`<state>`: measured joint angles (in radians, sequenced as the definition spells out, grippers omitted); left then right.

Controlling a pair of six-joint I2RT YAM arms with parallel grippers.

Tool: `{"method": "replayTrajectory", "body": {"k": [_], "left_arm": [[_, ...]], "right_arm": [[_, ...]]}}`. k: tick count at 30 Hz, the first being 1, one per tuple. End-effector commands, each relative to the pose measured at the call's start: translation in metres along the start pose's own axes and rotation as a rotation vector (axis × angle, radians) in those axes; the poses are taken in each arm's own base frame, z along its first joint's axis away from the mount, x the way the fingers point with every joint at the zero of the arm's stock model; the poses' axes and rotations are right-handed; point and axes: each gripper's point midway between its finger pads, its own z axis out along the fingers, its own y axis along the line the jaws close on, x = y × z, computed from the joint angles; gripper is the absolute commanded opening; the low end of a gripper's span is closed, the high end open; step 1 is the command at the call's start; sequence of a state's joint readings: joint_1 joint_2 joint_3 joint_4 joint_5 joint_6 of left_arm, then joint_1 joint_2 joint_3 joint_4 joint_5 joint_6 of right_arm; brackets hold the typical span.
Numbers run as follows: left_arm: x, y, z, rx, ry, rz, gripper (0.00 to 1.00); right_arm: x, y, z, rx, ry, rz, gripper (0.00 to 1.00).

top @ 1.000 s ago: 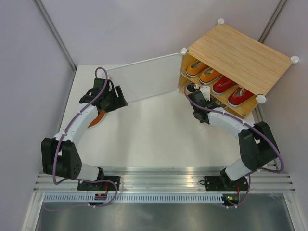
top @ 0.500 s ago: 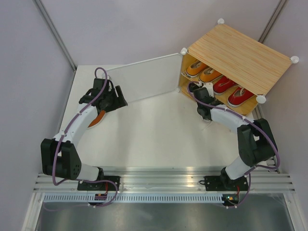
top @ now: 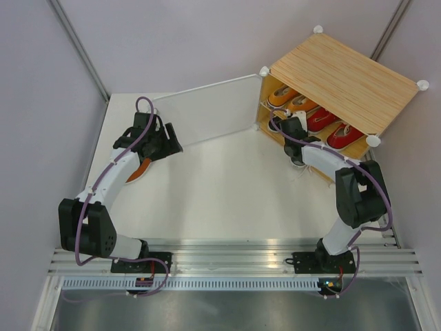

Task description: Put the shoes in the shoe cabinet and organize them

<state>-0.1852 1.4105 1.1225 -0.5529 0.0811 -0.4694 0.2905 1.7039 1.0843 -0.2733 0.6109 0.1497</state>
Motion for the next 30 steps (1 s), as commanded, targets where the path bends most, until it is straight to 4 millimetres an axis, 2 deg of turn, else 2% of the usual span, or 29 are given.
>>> {"method": "replayTrajectory", "body": {"k": [1, 5, 6, 12, 15, 19, 23, 30], "left_arm": [[-0.007, -0.001, -0.011, 0.013, -0.035, 0.016, 0.75], [-0.006, -0.002, -0.01, 0.015, -0.031, 0.016, 0.75], [-0.006, -0.001, -0.01, 0.013, -0.032, 0.015, 0.75], [-0.006, -0.002, -0.01, 0.019, -0.029, 0.014, 0.75], [-0.004, -0.003, -0.009, 0.022, -0.022, 0.012, 0.75], [-0.004, -0.004, -0.009, 0.03, -0.02, 0.009, 0.75], [-0.003, -0.005, -0.01, 0.035, -0.017, 0.008, 0.75], [-0.003, -0.007, -0.011, 0.046, -0.015, 0.007, 0.75]], "right_arm": [[-0.038, -0.024, 0.009, 0.062, -0.092, 0.095, 0.32], [-0.04, -0.021, -0.011, 0.003, -0.126, 0.136, 0.43], [-0.046, -0.019, -0.022, -0.018, -0.151, 0.146, 0.45], [-0.051, -0.007, -0.066, -0.102, -0.229, 0.284, 0.5], [-0.043, -0.006, -0.08, -0.104, -0.25, 0.405, 0.53], [-0.022, -0.007, -0.084, -0.079, -0.244, 0.602, 0.53], [0.007, -0.011, -0.073, -0.028, -0.249, 0.754, 0.54], [0.006, 0.004, -0.054, -0.015, -0.244, 0.782, 0.55]]}}
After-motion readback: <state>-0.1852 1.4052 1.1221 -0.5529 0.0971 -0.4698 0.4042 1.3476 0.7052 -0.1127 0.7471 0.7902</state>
